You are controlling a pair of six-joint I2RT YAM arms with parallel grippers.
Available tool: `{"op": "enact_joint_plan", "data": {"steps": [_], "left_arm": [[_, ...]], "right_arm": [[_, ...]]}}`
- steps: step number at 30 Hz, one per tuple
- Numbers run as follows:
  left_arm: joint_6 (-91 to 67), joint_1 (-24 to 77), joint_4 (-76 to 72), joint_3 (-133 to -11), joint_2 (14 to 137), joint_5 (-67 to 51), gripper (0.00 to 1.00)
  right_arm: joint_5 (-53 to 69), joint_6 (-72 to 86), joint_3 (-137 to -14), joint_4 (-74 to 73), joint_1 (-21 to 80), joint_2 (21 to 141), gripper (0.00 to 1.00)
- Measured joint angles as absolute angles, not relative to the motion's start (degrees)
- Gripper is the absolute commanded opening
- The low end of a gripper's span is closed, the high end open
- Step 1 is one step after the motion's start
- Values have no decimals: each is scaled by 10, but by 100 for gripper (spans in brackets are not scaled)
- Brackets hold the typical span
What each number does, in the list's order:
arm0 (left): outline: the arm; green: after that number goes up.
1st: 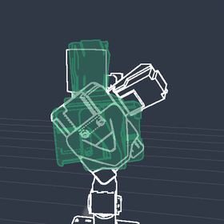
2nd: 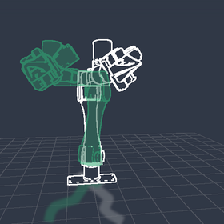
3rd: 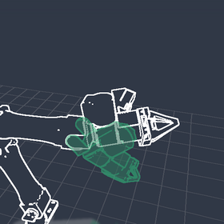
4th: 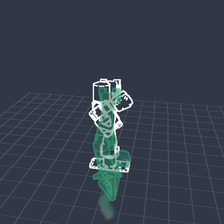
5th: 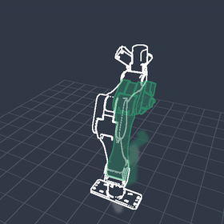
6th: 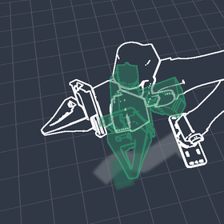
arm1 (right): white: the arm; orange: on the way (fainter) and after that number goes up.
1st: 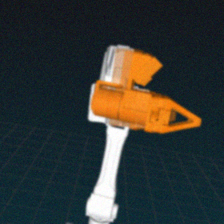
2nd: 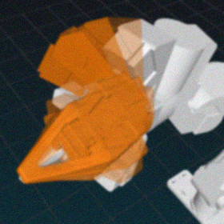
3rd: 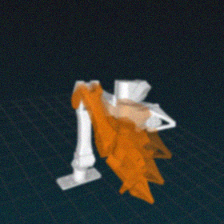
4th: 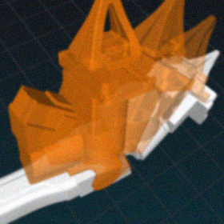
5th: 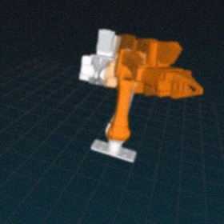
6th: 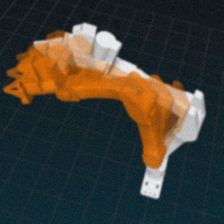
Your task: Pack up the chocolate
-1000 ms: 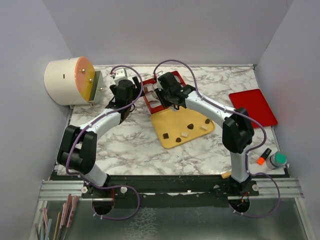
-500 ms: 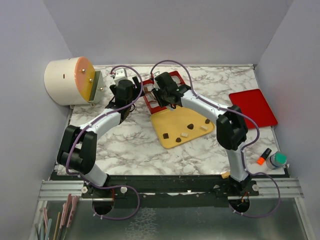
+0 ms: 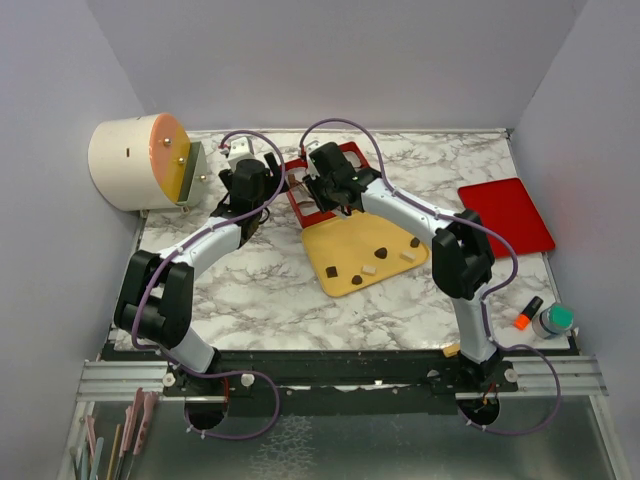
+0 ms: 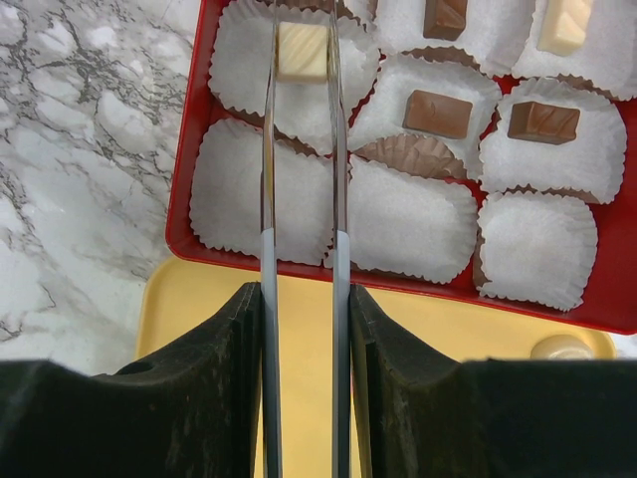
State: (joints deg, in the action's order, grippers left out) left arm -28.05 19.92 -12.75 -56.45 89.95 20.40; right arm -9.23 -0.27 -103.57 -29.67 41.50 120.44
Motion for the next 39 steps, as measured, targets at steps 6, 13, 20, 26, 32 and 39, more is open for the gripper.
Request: {"op": "enact_joint_plan", "data": {"steps": [6,13,20,26,32,39], "left_arm": [[-281,199,-128,-564,900,204,91],[-281,199,-128,-564,900,204,91],[-281,199,-128,-564,900,204,91],[-281,199,-128,-564,900,204,91],[-281,199,-128,-564,900,204,91],[-281,199,-128,-564,900,204,91]], "right_arm": [[-92,-5,-1040,-296,415,1205,42],[-91,-6,-1040,-296,411,1212,45],[-92,-6,-1040,-296,411,1215,43],[-92,-6,-1040,-296,409,1215,40],[-94,-7,-1036,-296,409,1205,38],[-107,-8,-985,-296,408,1131,38]]}}
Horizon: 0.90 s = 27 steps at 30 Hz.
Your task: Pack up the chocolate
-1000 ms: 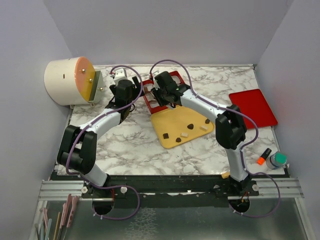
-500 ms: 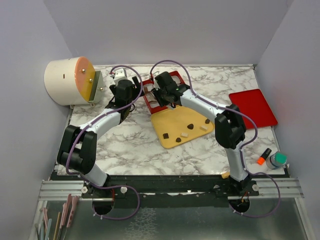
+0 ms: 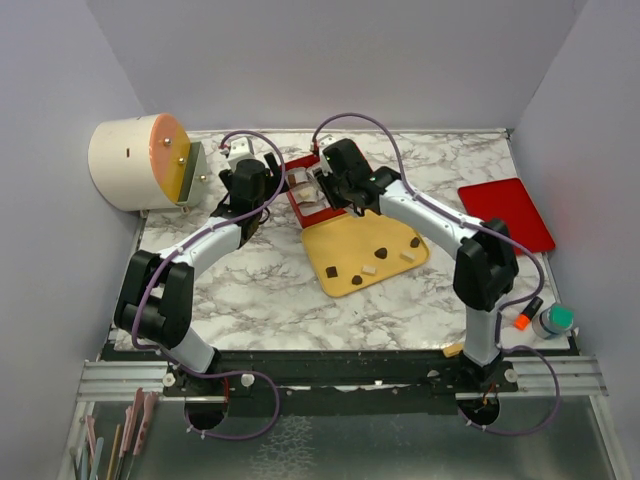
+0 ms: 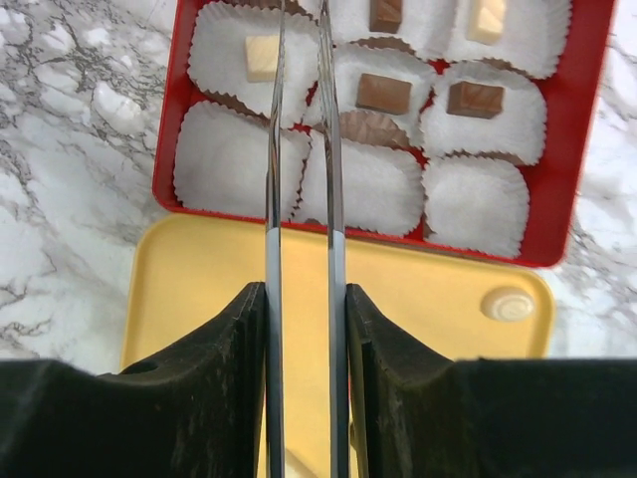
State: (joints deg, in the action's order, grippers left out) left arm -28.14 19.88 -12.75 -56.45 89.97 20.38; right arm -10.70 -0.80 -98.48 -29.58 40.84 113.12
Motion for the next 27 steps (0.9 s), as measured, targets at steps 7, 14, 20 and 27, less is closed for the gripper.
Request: {"op": "enact_joint_plan", "data": {"steps": [7,14,20,27], "left_arm": [[-283,199,-128,-564,900,204,91],[-287,199,-128,-564,901,200,91],[-293,199,-130,-564,901,198,91],[-298,199,-136,-562,901,196,91]], "right_arm": [[-152,-4,-902,-285,408,1014,36],[-190,17,-799,-244,366,926,36],[-190,25,-708,-178,268,919,36],[-145,14,-663,-82,165,938,36]]}}
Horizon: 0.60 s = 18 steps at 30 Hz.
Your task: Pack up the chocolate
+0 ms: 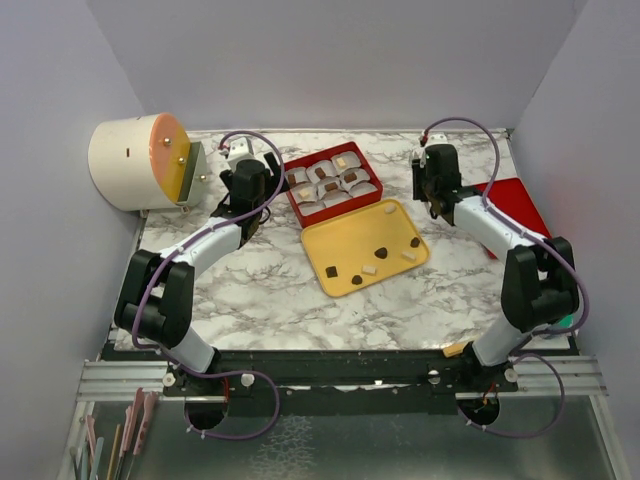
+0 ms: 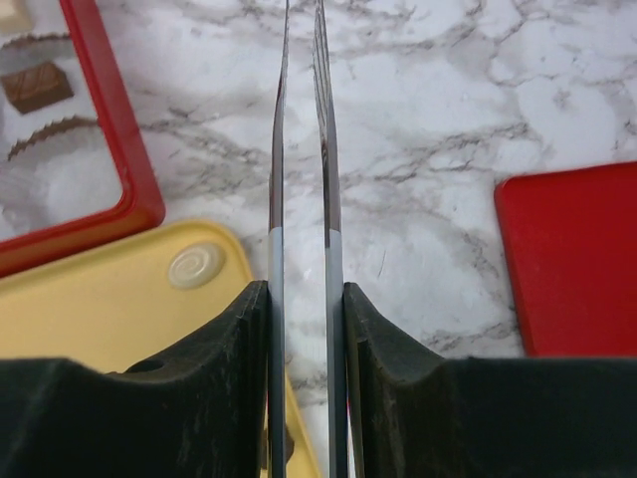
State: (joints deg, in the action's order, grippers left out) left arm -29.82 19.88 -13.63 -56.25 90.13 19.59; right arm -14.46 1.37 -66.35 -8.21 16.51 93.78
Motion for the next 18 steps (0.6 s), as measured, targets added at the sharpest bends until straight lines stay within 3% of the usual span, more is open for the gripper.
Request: {"op": "enact_joint_plan", "data": {"steps": [18], "left_arm": [[-304,199,-140,-558,914,195,91]], "right_arm": [[6,-57,-690,80,65,1117,36]]}}
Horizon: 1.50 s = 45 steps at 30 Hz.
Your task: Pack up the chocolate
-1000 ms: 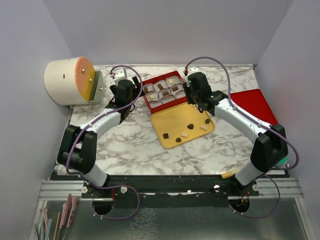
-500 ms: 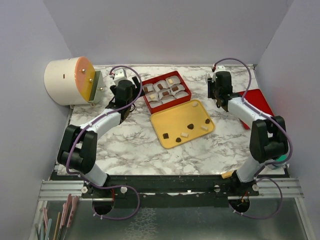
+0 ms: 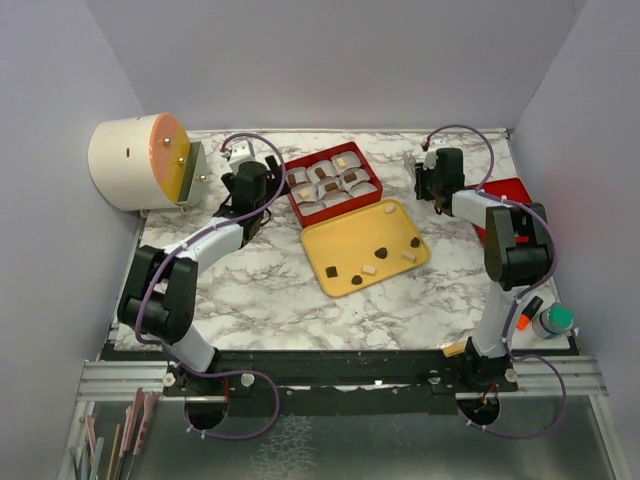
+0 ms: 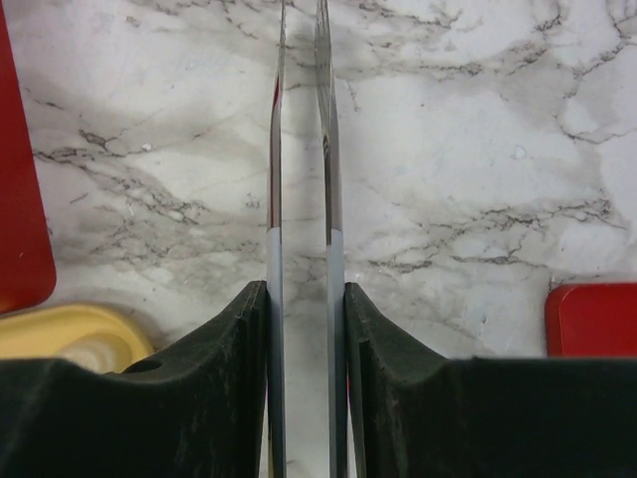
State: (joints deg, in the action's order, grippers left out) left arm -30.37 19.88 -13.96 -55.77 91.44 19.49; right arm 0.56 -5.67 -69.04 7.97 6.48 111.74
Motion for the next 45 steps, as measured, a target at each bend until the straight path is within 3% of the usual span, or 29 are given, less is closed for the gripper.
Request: {"op": "enact_joint_plan", "data": {"steps": [14,17,29,45], "left_arm": [[-305,199,-140,-558,943,191,90],[-306,199,-140,-558,944,189,90],[-309,199,-140,-558,944,187,90],[-309,199,-140,-558,944,187,90]], "right_arm": [[32,-71,-728,98,58,1174,46],[31,-70,-729,92,58,1180,55],[29,-61,-730,80,58,1184,64],[29,-60,-768,63,58,1171,66]]}}
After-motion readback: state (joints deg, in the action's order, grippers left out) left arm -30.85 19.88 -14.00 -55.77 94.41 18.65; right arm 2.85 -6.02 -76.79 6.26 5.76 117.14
